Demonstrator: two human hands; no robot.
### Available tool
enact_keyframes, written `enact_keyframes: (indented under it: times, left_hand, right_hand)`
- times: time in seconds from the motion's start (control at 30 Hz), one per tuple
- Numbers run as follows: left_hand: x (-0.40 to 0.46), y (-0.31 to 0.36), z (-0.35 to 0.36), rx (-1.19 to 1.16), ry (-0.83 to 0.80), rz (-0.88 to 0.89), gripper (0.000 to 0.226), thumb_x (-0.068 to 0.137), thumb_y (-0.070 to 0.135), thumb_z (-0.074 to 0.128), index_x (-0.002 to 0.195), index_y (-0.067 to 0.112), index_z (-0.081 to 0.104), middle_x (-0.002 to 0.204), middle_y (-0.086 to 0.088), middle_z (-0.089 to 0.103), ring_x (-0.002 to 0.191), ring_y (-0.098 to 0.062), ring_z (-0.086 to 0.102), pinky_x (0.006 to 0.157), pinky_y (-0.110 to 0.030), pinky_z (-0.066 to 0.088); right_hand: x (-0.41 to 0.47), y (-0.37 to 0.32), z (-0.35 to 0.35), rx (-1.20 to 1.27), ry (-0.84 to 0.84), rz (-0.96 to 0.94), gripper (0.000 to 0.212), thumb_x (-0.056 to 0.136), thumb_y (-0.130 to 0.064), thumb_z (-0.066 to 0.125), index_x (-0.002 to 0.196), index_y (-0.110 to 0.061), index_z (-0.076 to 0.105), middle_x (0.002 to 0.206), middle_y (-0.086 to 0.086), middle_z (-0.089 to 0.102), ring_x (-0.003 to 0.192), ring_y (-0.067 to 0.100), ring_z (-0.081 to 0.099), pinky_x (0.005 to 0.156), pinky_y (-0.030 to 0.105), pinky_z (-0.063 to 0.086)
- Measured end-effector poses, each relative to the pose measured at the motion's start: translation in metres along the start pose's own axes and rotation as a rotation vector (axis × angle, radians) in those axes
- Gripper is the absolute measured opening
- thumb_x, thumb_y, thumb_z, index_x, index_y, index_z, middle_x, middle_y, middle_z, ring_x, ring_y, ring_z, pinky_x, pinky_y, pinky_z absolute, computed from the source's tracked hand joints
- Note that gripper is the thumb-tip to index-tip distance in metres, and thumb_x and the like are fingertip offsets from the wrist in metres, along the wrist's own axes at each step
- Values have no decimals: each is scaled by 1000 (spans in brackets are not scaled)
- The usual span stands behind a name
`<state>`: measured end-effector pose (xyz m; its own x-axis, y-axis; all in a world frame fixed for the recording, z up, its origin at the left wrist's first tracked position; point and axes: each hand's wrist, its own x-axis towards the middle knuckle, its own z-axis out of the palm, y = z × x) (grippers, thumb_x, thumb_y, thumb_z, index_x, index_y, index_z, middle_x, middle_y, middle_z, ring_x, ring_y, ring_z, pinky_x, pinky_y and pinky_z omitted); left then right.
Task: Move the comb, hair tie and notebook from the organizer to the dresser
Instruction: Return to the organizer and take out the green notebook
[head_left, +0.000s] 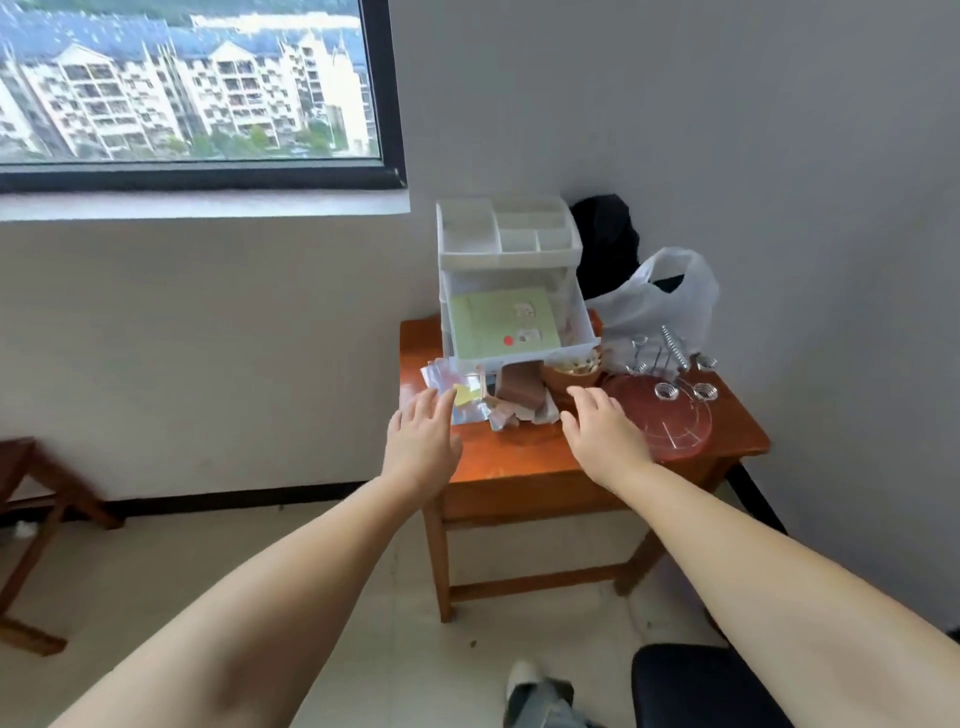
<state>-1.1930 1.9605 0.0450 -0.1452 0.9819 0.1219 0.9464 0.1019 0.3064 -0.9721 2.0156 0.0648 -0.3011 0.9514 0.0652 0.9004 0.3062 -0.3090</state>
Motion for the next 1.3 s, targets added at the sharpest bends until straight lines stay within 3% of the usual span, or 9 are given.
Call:
enact_keyframes:
  times: [0.2, 0.37, 0.47, 0.67, 0.77, 0.93, 1.03, 1.13, 1.3]
  left_hand:
    - [82, -6, 26, -259, 35, -127, 76, 86, 30, 58, 146, 17, 14, 150, -6, 33, 134, -23, 36, 105, -39, 39]
    - [133, -7, 33, -367, 31, -178, 61, 80, 35, 64, 130, 33, 29, 125, 1, 60, 104, -21, 59, 72, -36, 49]
    - [132, -10, 38, -355, 56, -151, 64, 79, 33, 67, 133, 33, 31, 120, 3, 64, 99, -21, 63, 71, -34, 52]
    - [134, -12, 30, -345, 36, -135, 66, 82, 34, 65, 137, 28, 30, 120, 0, 65, 101, -22, 63, 77, -37, 55]
    - [134, -12, 25, -354, 32, -121, 64, 83, 36, 63, 137, 27, 30, 123, 0, 64, 103, -23, 62, 79, -39, 55]
    - [140, -13, 15, -400, 54, -52, 61, 81, 42, 63, 134, 26, 38, 113, -4, 66, 91, -22, 61, 77, -36, 53]
    - [144, -17, 8, -442, 35, -38, 58, 76, 45, 67, 127, 25, 48, 108, -6, 66, 86, -23, 61, 76, -35, 51]
    - [148, -21, 5, -475, 51, -20, 49, 76, 43, 66, 119, 23, 55, 108, -6, 67, 86, -22, 62, 71, -29, 43]
    - [157, -27, 1, -423, 27, -43, 59, 74, 49, 67, 120, 15, 52, 105, -6, 67, 86, -24, 63, 75, -34, 50]
  right_hand:
    - [135, -11, -2, -4, 22, -45, 40, 97, -29, 31, 133, -12, 35, 136, 12, 43, 116, 33, 48, 77, 39, 42]
    - [212, -10, 6, -24, -92, 211, 51, 97, -29, 34, 139, -3, 26, 140, 25, 38, 126, 40, 42, 96, 43, 41]
    - [222, -12, 14, 54, -56, 236, 59, 96, -33, 38, 144, -3, 21, 141, 27, 34, 128, 40, 38, 99, 44, 40]
    - [239, -14, 0, 372, -40, 441, 54, 92, -32, 50, 132, 2, 36, 131, 22, 50, 113, 37, 54, 82, 38, 45]
    - [238, -21, -14, 576, -44, 352, 43, 93, -30, 48, 125, -1, 46, 118, 16, 58, 110, 34, 56, 75, 33, 43]
    - [221, -20, -66, 762, 32, 98, 24, 93, -31, 50, 105, -13, 58, 105, 9, 67, 96, 28, 65, 85, 44, 55]
    - [198, -2, -98, 1015, -42, -38, 12, 95, -25, 50, 100, -27, 61, 99, -1, 71, 89, 13, 70, 75, 32, 59]
    - [171, 7, -117, 974, -127, -136, 14, 93, -24, 52, 96, -29, 64, 87, -10, 75, 80, 3, 71, 63, 15, 55]
    - [152, 6, -114, 807, -389, -174, 24, 84, -37, 56, 94, -18, 66, 93, 8, 74, 83, 16, 71, 69, 24, 57]
